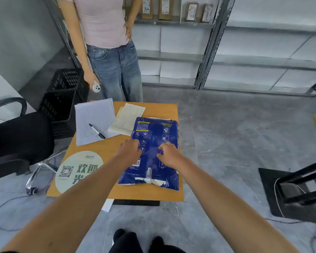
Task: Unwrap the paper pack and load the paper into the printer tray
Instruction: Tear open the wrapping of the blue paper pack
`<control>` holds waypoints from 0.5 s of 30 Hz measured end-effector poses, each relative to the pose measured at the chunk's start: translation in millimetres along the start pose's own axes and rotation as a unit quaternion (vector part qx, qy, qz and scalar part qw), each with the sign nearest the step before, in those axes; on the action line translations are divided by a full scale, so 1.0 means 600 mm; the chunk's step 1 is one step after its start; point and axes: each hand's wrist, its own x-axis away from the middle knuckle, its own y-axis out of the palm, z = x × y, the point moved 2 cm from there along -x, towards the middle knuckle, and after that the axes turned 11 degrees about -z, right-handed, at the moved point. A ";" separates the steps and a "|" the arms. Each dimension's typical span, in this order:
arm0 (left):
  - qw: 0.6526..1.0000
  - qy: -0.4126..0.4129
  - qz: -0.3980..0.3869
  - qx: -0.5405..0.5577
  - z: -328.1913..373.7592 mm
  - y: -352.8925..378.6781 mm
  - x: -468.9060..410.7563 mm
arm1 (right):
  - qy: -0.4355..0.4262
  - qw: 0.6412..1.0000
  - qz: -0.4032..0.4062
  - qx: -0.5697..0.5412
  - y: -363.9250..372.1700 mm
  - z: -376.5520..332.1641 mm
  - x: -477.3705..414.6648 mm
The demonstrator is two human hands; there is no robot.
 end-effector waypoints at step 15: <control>0.999 -0.024 0.007 0.043 -0.066 0.145 0.020 | -0.001 1.000 -0.002 0.016 0.139 0.010 -0.034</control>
